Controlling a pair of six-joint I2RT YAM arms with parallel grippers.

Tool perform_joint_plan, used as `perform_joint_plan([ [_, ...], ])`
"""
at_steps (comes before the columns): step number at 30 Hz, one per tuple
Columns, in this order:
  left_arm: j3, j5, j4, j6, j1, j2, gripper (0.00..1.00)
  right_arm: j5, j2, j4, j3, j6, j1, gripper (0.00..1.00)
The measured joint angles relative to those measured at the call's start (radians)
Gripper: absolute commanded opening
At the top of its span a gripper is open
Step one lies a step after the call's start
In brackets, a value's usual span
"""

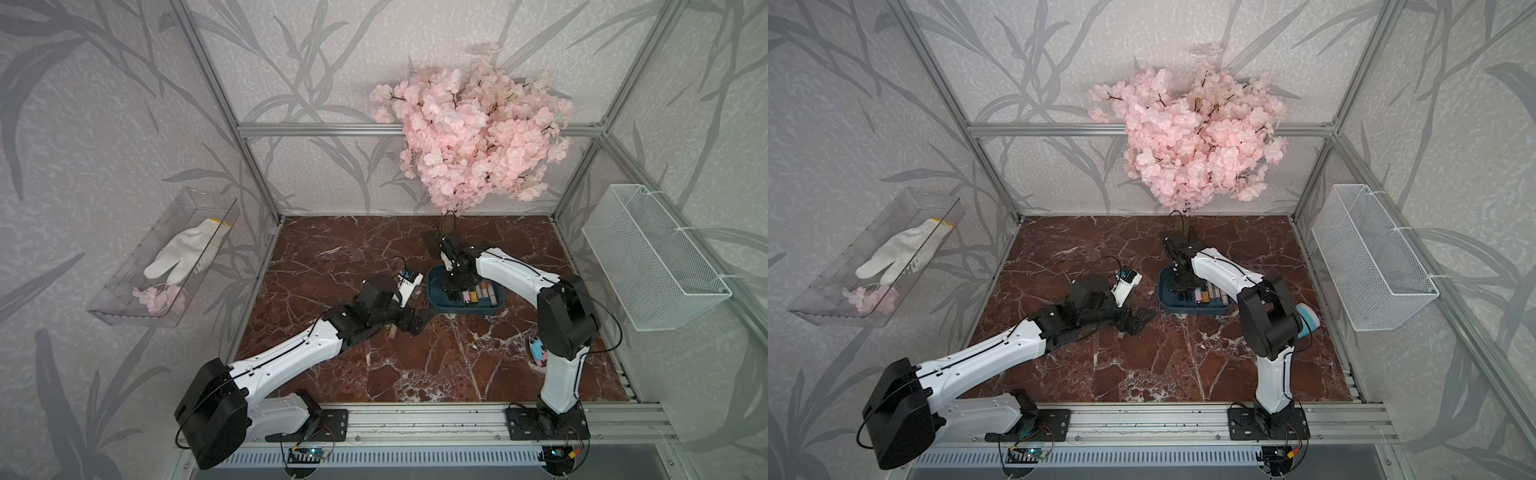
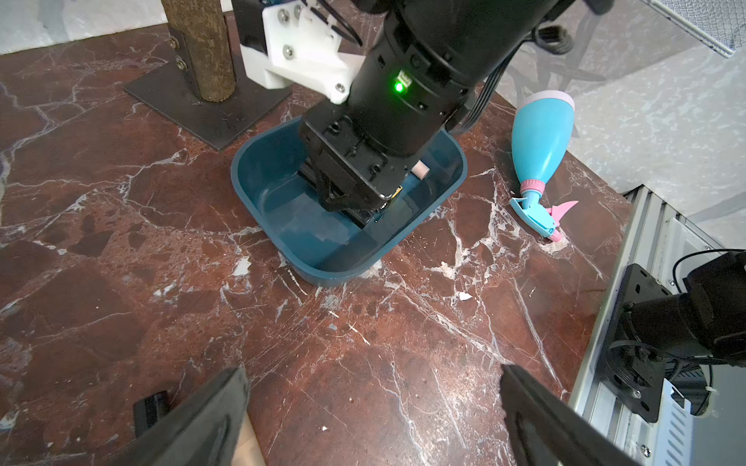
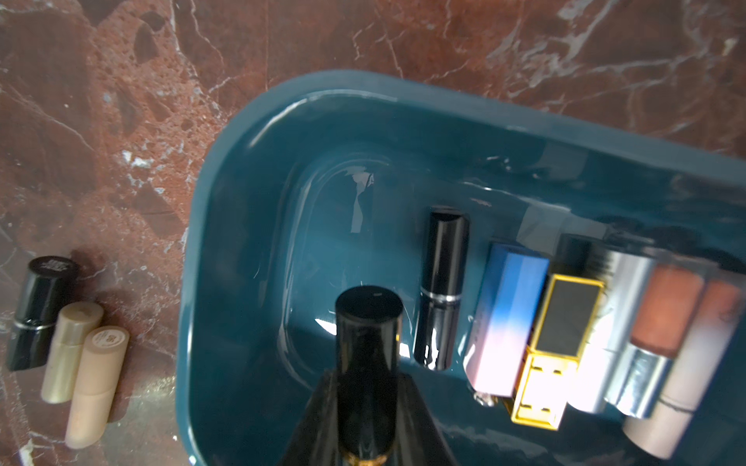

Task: Put the lipstick into the storage box
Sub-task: Place the lipstick in the storage box.

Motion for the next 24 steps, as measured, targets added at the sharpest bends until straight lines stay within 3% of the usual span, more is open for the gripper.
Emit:
perform_joint_plan([
  [24,-0.002,-0.011,0.0,0.0,0.0,-0.036,1.0,0.014,0.047,0.023,-0.036,0.0,-0.031,0.2],
])
